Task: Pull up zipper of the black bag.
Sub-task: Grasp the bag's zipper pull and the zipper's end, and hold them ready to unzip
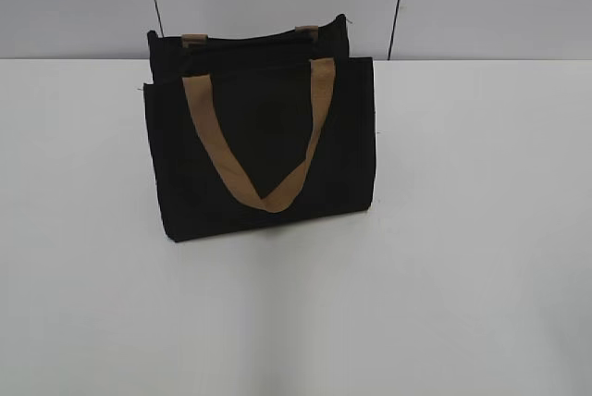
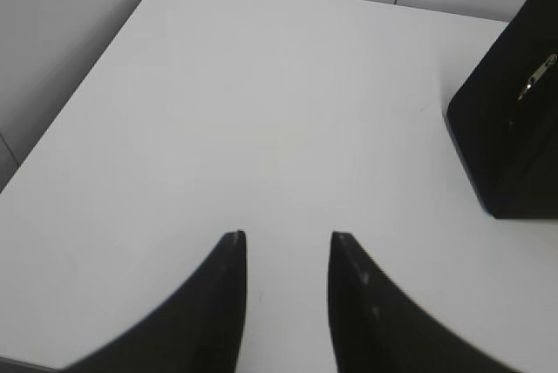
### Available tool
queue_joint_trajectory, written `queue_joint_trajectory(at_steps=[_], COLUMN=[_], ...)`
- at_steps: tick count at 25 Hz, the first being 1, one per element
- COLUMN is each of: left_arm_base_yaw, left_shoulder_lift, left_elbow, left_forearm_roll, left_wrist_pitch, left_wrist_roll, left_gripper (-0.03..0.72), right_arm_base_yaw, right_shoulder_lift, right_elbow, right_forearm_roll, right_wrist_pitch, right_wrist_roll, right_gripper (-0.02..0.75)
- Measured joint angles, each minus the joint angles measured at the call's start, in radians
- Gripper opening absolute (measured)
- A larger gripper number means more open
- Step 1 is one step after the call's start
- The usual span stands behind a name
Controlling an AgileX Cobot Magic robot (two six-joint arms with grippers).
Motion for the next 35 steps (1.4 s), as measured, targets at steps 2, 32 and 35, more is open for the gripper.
queue_joint_trajectory(at_steps=[2,32,35], left_arm_base_yaw=[0.0,0.0,0.0], left_shoulder_lift=[0.0,0.0,0.0], left_elbow=[0.0,0.0,0.0], left_forearm_roll=[0.0,0.0,0.0], left_wrist_pitch=[0.0,0.0,0.0], left_wrist_roll=[0.0,0.0,0.0], left_gripper=[0.241,0.241,0.241], right_arm_base_yaw=[0.0,0.0,0.0], right_shoulder_lift=[0.0,0.0,0.0], right_elbow=[0.0,0.0,0.0], right_forearm_roll=[0.0,0.0,0.0], right_wrist_pitch=[0.0,0.0,0.0], right_wrist_roll=[0.0,0.0,0.0], right_gripper=[0.468,0.468,0.468])
